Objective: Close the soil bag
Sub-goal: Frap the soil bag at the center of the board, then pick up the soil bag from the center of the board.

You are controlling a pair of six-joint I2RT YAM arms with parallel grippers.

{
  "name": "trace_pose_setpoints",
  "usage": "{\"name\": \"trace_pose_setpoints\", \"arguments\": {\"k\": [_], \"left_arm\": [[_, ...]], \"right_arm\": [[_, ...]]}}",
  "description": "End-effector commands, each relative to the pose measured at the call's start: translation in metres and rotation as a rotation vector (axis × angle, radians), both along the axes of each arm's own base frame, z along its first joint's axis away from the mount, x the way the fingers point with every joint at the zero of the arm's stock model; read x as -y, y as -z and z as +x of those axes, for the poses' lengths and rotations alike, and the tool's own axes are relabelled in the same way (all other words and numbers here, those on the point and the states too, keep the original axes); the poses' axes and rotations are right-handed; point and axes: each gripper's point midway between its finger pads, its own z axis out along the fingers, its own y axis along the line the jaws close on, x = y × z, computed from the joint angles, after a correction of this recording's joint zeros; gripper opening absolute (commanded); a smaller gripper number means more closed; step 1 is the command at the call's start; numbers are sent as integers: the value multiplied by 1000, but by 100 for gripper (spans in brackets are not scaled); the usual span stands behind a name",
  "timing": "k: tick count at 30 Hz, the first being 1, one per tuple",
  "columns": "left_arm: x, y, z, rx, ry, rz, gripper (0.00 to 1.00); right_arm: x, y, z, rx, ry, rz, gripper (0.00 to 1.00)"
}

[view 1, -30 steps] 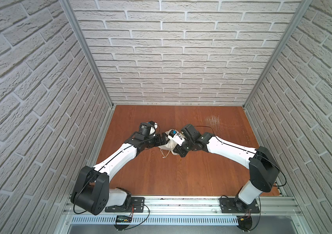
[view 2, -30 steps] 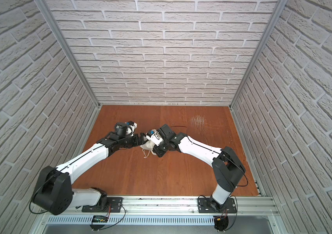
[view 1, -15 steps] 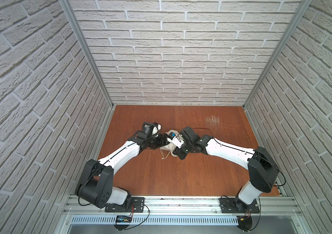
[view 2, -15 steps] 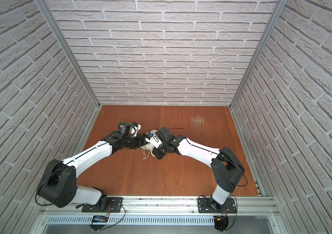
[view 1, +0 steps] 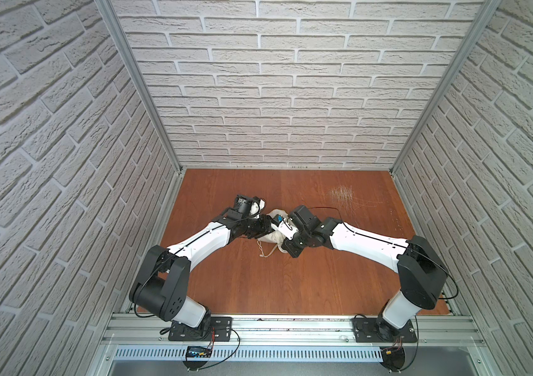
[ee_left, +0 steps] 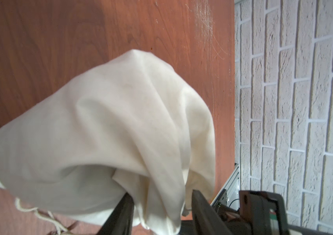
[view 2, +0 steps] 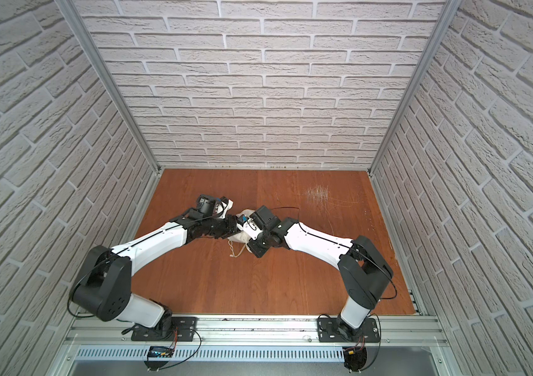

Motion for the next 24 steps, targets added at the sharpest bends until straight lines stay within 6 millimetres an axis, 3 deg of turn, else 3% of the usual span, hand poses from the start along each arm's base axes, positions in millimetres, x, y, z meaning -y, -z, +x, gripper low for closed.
{"name": "trace_pose_setpoints", "arguments": {"k": [1, 3, 4, 9, 14, 19, 24], "left_arm": [[13, -9, 10, 67, 12, -30, 23], [12, -9, 9, 70, 12, -31, 4], [11, -10, 9, 74, 11, -33, 0], [4, -17, 6, 88, 7, -50, 0], [-6, -33, 6, 125, -5, -75, 0], [-12, -44, 9, 169, -8, -73, 0], [-4, -58, 12, 223, 37, -121, 0]], "right_arm": [[-45, -28, -30, 57, -197, 141, 8], [-46, -32, -28, 68, -190, 151, 8], [-46, -36, -28, 78, -189, 163, 9], [-49, -53, -25, 98, -174, 199, 14], [-38, -60, -15, 93, -117, 166, 41], [-10, -91, -8, 96, -63, 230, 85], [18, -130, -2, 80, -12, 363, 100]]}}
